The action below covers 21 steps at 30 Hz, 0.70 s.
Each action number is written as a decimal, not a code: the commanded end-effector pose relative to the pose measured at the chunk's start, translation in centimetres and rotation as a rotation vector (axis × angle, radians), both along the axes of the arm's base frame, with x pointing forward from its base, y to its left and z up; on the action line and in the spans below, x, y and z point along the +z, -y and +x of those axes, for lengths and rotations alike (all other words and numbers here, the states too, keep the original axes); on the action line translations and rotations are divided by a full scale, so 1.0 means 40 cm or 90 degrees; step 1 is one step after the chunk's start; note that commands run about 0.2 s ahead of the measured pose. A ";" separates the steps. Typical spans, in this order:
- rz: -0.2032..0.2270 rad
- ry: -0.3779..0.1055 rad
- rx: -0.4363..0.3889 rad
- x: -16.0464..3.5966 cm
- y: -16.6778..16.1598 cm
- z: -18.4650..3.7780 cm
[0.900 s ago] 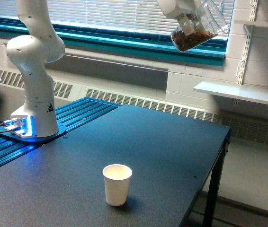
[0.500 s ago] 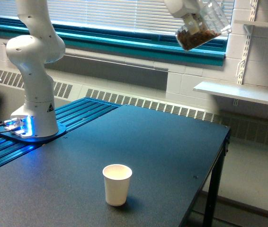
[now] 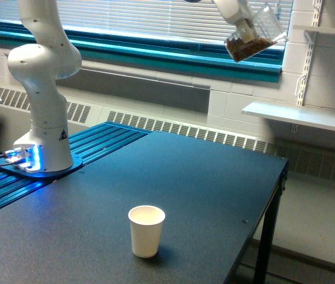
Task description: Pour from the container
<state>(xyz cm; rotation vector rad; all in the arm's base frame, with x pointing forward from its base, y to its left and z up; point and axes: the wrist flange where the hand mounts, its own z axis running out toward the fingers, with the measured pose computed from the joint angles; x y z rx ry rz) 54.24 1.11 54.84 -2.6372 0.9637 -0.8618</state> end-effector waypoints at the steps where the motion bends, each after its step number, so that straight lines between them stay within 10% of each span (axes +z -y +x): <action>1: 0.003 0.010 -0.060 -0.006 0.109 -0.041; 21: 0.023 -0.030 -0.141 -0.117 0.283 -0.135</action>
